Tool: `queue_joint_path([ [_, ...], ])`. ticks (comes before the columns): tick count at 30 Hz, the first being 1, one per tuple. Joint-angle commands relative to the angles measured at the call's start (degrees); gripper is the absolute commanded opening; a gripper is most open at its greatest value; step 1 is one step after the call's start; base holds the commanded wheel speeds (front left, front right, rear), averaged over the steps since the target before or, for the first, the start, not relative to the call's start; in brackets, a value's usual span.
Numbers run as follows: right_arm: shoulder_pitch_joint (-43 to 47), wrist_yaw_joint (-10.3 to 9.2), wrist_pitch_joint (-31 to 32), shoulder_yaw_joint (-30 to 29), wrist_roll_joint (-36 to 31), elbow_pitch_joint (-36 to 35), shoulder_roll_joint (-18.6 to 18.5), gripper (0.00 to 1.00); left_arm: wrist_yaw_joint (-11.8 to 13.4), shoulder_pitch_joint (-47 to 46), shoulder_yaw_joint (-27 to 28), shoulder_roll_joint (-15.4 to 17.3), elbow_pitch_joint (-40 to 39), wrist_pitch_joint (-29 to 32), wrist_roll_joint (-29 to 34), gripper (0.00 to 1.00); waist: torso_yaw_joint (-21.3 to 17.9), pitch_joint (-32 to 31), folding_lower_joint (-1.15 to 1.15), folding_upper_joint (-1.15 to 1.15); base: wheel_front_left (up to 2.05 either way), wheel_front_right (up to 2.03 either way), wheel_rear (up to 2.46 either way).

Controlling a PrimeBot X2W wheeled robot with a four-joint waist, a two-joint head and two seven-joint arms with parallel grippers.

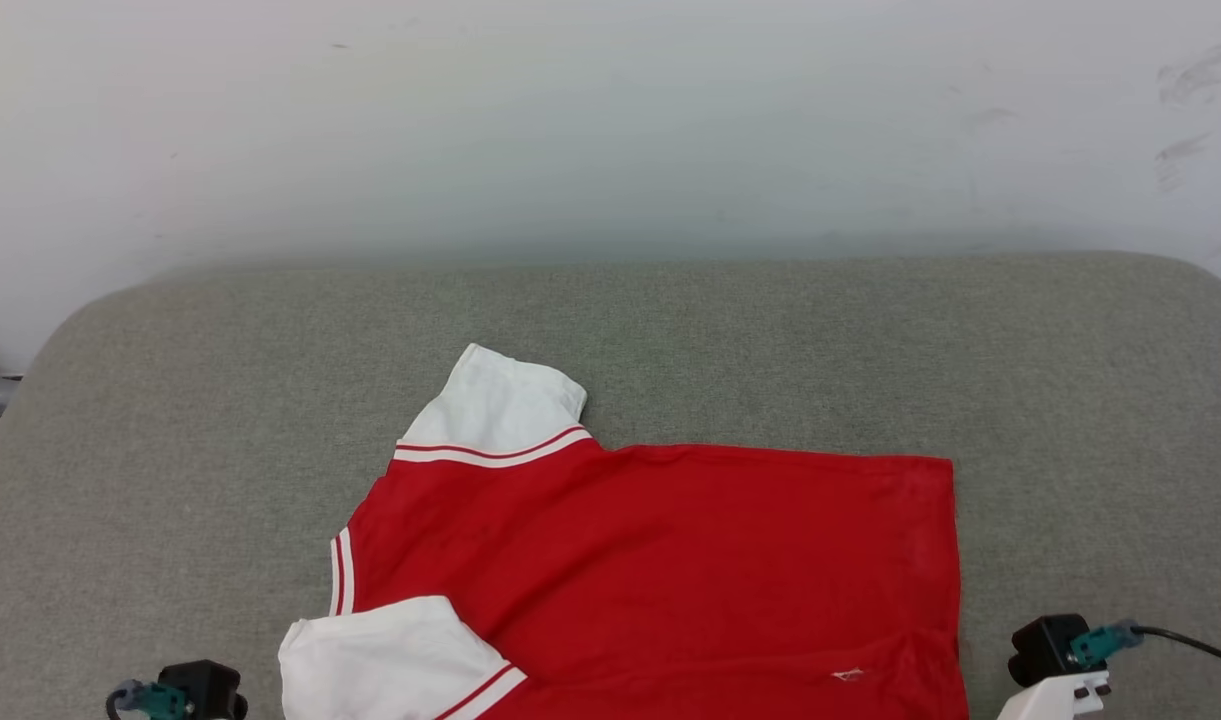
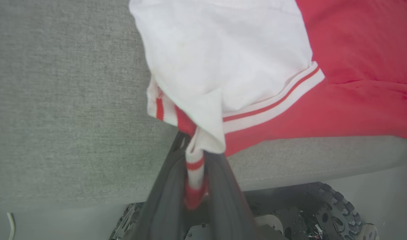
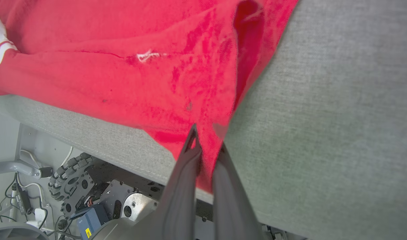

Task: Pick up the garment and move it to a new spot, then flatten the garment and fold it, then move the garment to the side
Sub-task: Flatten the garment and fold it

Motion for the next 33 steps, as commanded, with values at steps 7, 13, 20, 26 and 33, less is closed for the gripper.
queue_joint_path([
  [7,2.3,-0.02,-4.0,-1.8,-1.5,1.0,2.5,1.00,-1.7,-3.0,-0.8,-3.3,5.3,-5.0,2.1,1.00,-0.3,0.4,0.00,0.00,0.00,0.00,0.00],
  [13,1.8,-0.02,-12.1,-3.1,-4.3,-0.8,4.0,1.00,-3.0,-5.3,-1.0,-3.5,7.5,-7.8,3.8,1.00,-0.9,0.2,0.00,0.00,0.00,0.00,0.00],
  [20,0.2,-0.02,-20.6,-6.1,-8.1,-3.6,6.8,1.00,-2.9,-8.9,-0.3,-4.1,7.5,-12.1,6.5,1.00,-1.3,0.4,0.00,0.00,0.00,0.00,0.00],
  [26,-1.5,-0.02,-28.8,-9.9,-13.7,-7.9,9.7,1.00,-2.2,-13.4,0.3,-5.6,7.8,-18.2,10.1,1.00,-2.1,1.3,0.00,0.00,0.00,0.00,0.00],
  [33,-3.2,-0.02,-31.8,-12.7,-18.9,-14.1,11.8,1.00,-1.6,-19.0,1.2,-6.8,8.9,-24.9,13.7,1.00,-3.9,5.5,0.00,0.00,0.00,0.00,0.00],
])
